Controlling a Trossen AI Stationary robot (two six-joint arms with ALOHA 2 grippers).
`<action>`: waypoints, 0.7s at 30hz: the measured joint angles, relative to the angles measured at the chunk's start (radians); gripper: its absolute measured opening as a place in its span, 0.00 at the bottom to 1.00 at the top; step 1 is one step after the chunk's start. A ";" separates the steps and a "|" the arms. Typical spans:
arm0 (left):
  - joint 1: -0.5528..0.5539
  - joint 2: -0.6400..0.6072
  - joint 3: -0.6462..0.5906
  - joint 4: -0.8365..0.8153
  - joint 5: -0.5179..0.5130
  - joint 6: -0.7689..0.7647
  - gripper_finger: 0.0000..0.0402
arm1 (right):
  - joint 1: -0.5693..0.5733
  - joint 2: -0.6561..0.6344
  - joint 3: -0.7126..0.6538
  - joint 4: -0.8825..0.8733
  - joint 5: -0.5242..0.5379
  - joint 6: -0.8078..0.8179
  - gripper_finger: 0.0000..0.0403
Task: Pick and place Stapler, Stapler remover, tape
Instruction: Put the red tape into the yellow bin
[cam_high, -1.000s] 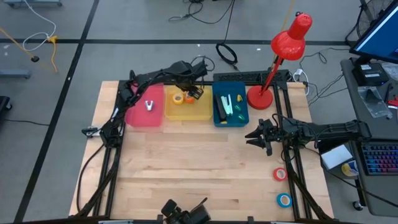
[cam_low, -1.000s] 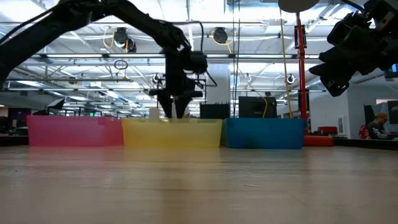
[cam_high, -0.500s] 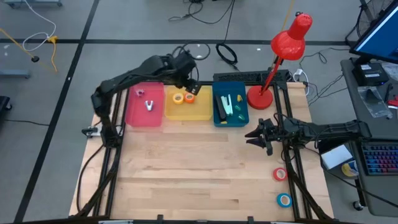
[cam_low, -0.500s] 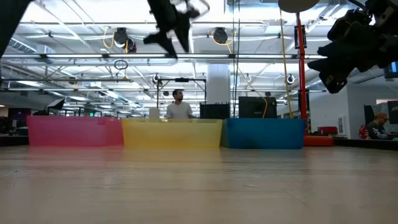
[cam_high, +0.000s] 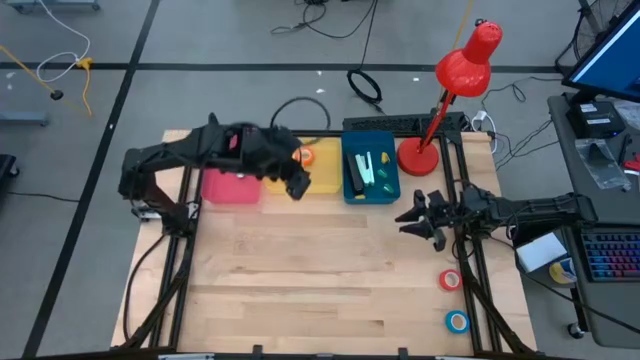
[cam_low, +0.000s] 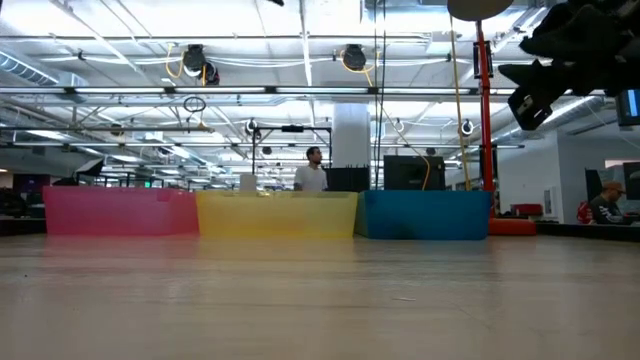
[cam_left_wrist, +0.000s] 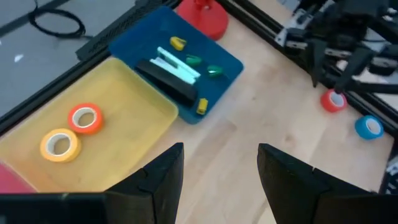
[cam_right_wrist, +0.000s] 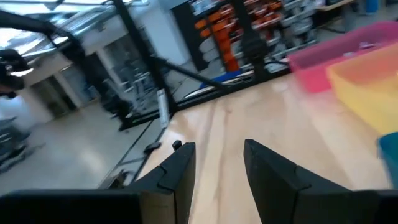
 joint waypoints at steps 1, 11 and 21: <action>-0.024 0.000 0.000 0.001 -0.011 -0.002 0.50 | 0.000 0.000 0.000 0.000 -0.023 0.001 0.32; -0.211 -0.042 -0.240 0.229 -0.124 -0.071 0.50 | 0.007 0.012 0.084 -0.020 -0.184 0.073 0.32; -0.314 -0.237 -0.766 0.830 -0.127 -0.060 0.51 | 0.111 0.239 0.482 -0.731 -0.177 -0.095 0.32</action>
